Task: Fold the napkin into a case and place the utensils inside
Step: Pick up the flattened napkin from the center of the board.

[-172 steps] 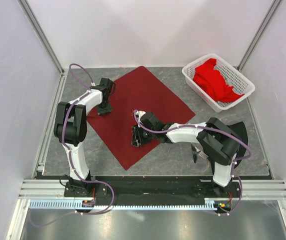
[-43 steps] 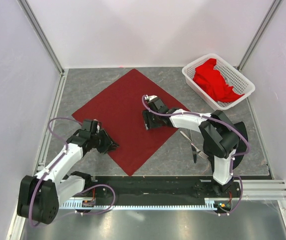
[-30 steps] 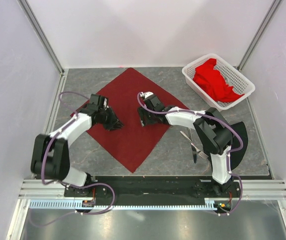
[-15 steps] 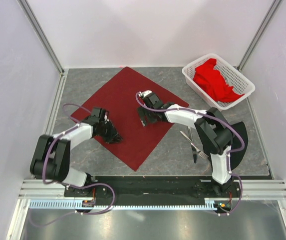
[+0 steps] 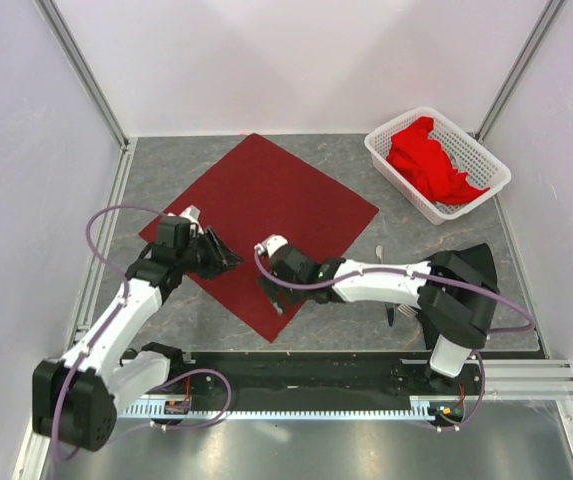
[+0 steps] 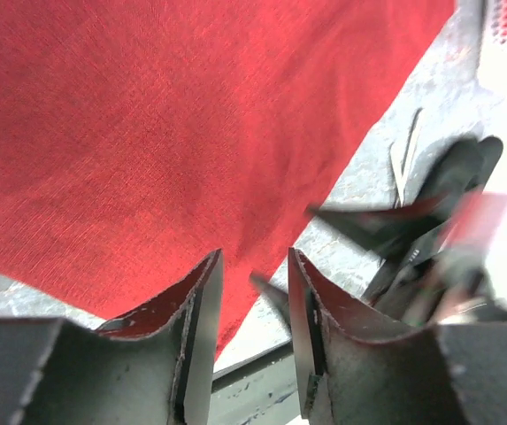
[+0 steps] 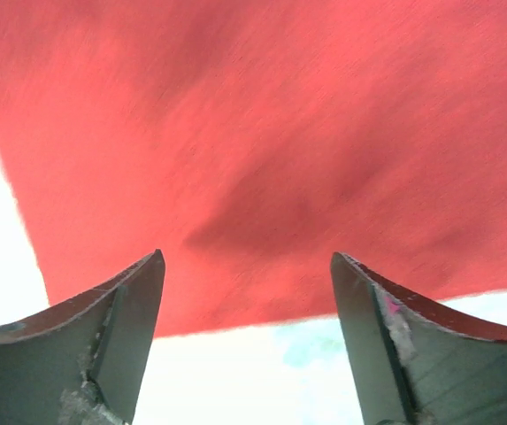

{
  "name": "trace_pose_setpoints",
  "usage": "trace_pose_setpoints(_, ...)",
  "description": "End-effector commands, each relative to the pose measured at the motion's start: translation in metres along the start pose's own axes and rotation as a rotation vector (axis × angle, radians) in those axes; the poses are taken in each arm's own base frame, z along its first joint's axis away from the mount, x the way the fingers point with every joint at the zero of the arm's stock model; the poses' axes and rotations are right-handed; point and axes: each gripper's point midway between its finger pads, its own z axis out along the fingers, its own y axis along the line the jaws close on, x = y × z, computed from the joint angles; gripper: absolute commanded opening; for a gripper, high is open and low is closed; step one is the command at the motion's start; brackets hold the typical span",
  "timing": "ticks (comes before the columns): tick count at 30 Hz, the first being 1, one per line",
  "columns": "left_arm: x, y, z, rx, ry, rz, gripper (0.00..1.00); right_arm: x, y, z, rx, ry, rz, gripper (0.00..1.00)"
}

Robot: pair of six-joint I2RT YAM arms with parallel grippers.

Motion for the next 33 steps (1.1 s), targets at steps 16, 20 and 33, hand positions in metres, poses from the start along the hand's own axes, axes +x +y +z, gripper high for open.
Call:
trace_pose_setpoints(16,-0.058,-0.033,-0.081,0.067,-0.241,-0.188,0.55,0.025,0.1,-0.035,-0.171,-0.063,-0.136,0.41)
trace_pose_setpoints(20,-0.068,-0.021,-0.085,0.092,-0.265,-0.255,0.55,0.031,0.112,-0.032,-0.193,-0.044,-0.159,0.41)
trace_pose_setpoints(33,-0.065,-0.004,-0.063,0.156,-0.144,-0.374,0.54,0.06,0.117,-0.015,-0.157,0.021,-0.26,0.48)
